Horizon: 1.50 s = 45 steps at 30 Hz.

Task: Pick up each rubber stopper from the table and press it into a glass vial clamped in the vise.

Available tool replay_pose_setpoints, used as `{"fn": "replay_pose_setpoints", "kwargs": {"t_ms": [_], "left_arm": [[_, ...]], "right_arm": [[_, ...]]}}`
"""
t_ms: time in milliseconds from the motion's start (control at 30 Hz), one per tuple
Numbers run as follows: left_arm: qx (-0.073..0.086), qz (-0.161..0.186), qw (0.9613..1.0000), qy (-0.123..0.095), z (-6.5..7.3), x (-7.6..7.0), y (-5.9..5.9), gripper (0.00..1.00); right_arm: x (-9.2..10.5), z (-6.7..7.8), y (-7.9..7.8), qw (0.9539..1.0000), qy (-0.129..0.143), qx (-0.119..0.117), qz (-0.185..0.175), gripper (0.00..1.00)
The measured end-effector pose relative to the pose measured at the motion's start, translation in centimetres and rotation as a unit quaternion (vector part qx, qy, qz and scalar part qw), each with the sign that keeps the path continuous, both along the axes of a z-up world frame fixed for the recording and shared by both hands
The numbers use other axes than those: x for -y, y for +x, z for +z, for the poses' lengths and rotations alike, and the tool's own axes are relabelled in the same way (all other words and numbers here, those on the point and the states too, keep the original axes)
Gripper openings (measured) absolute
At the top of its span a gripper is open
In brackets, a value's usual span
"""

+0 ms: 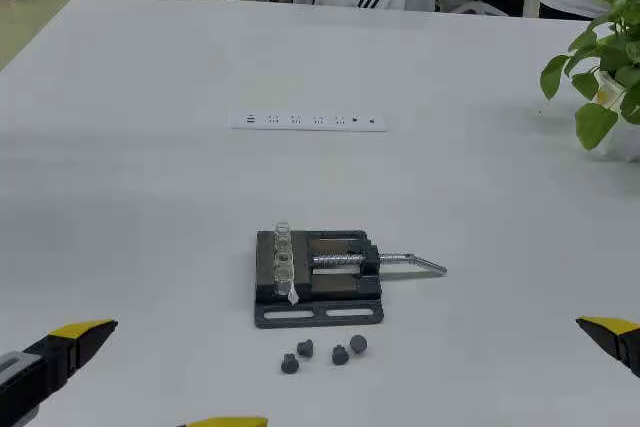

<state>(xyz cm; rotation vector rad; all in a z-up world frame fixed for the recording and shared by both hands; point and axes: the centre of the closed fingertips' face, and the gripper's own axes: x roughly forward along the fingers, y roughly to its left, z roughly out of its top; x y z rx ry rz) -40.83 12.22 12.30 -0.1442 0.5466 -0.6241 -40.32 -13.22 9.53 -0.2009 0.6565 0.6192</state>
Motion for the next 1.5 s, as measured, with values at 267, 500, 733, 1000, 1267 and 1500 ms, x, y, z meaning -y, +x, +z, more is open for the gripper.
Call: {"fn": "replay_pose_setpoints", "kwargs": {"t_ms": [267, 500, 733, 1000, 1267, 1500], "left_arm": [[-0.003, -0.004, 1.0000, -0.001, -0.3, 0.1, 0.3, 0.99], [-0.007, -0.006, 1.0000, -0.001, -0.8, 0.3, 0.4, 0.99], [-0.009, -0.007, 0.9999, 0.000, -1.1, 0.3, 0.4, 0.98], [-0.016, -0.006, 0.9999, 0.000, -1.4, 0.4, 0.2, 0.97], [-0.007, 0.000, 1.0000, -0.003, -1.3, 0.4, 0.4, 0.96], [0.007, 0.005, 0.9999, -0.011, -0.7, 0.4, 0.6, 0.93]], "right_arm": [[0.1, -0.1, 0.4, 1.0000, -0.006, 0.004, -0.007, 0.97], [0.5, -1.1, 0.0, 0.9998, -0.017, -0.006, -0.004, 0.97], [0.6, -1.5, -0.3, 0.9997, -0.018, -0.011, -0.008, 0.97], [0.6, -2.3, -0.7, 0.9994, -0.028, -0.019, 0.003, 0.97], [0.8, -2.6, -1.0, 0.9990, -0.036, -0.022, 0.013, 0.96], [0.2, -2.7, -0.9, 0.9986, -0.040, -0.024, 0.024, 0.97]]}}
